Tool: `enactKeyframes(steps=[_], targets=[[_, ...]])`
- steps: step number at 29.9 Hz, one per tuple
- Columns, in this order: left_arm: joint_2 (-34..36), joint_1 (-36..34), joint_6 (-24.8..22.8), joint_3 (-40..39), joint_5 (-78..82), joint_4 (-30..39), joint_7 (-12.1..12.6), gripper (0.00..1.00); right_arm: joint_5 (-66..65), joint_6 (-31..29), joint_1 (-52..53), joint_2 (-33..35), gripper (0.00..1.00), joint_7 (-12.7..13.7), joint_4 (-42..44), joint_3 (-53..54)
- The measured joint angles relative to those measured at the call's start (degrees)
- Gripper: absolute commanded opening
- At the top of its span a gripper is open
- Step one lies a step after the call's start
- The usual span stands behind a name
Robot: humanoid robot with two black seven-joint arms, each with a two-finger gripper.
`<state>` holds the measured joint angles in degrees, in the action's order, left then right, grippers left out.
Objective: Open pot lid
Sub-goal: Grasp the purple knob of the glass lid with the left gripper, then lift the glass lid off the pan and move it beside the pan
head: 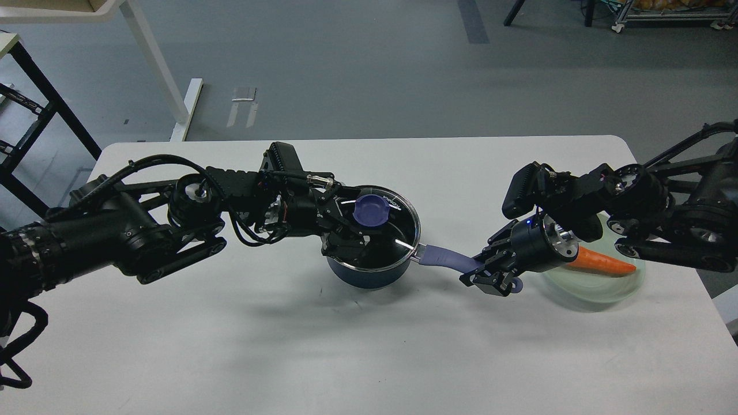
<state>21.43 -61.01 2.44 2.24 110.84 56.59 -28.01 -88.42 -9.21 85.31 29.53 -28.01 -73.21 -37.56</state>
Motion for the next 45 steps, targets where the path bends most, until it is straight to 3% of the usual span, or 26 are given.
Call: enactKeyframes(steps=[8, 14, 21, 34, 45], targets=[[-0.2, 0.0, 0.0, 0.0, 0.0, 0.0, 0.0, 0.95, 0.0, 0.0, 0.1, 0.0, 0.32, 0.0, 0.0, 0.0], [0.0, 0.5, 0.3, 0.0, 0.1, 0.0, 0.0, 0.64, 0.0, 0.0, 0.1, 0.0, 0.32, 0.0, 0.0, 0.0], [0.0, 0.5, 0.7, 0.0, 0.2, 0.0, 0.0, 0.35, 0.1, 0.0, 0.0, 0.0, 0.32, 0.0, 0.0, 0.0], [2.4, -1.6, 1.0, -0.4, -0.3, 3.3, 0.0, 0.34, 0.2, 0.0, 0.0, 0.1, 0.32, 0.0, 0.0, 0.0], [19.5, -1.8, 4.5, -0.5, -1.3, 13.1, 0.0, 0.35, 0.2, 0.0, 0.0, 0.3, 0.32, 0.0, 0.0, 0.0]])
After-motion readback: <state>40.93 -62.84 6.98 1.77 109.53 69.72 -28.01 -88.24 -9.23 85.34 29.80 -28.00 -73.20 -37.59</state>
